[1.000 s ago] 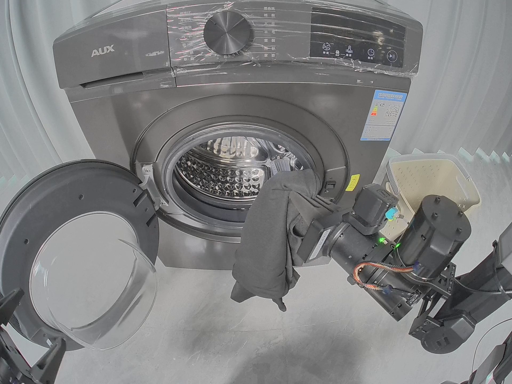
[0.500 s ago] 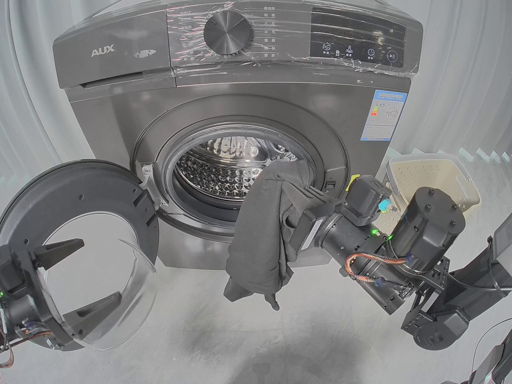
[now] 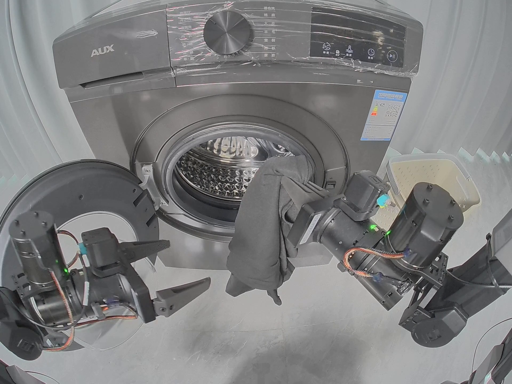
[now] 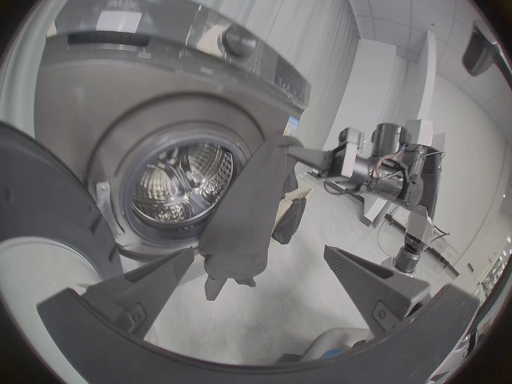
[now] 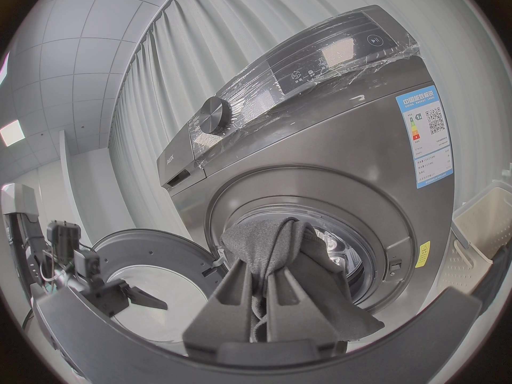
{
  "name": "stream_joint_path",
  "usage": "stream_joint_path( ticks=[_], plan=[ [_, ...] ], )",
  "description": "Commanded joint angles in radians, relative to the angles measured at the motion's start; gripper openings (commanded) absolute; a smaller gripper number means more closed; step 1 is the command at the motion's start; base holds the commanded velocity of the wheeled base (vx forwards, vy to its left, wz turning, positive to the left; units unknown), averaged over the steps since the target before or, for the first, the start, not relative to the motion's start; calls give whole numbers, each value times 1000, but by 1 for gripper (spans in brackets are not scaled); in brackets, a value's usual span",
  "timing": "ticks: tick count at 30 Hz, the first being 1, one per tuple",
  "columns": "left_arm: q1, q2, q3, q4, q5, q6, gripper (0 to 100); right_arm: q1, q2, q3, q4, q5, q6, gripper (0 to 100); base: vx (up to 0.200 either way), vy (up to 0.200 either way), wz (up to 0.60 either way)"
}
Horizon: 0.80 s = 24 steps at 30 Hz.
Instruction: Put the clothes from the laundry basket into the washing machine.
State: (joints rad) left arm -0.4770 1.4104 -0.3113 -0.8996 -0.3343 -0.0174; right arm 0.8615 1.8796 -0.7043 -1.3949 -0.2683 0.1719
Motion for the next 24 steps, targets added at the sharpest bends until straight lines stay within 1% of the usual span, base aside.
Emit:
stream_joint_path(
  ticks=[1, 5, 7, 18, 19, 20, 24],
  plan=[
    [-23, 203, -15, -53, 6, -22, 100, -1, 12, -1, -10, -2, 1, 0, 0, 0, 0],
    [-35, 271, -22, -88, -9, -38, 100, -1, 16, -3, -10, -3, 1, 0, 0, 0, 0],
    [-35, 317, -20, -128, -23, -42, 100, 1, 18, -3, -10, -3, 1, 0, 0, 0, 0],
    [-38, 521, -29, -288, -17, -49, 100, 2, 23, 2, -9, -8, 1, 0, 0, 0, 0],
    [-38, 548, -29, -318, -15, -52, 100, 4, 23, 3, -9, -9, 1, 0, 0, 0, 0],
    [-40, 564, -29, -335, -14, -58, 100, 4, 23, 3, -9, -9, 1, 0, 0, 0, 0],
    [-60, 628, -32, -424, -5, -105, 100, 8, 24, 0, -7, -9, 1, 0, 0, 0, 0]
  ],
)
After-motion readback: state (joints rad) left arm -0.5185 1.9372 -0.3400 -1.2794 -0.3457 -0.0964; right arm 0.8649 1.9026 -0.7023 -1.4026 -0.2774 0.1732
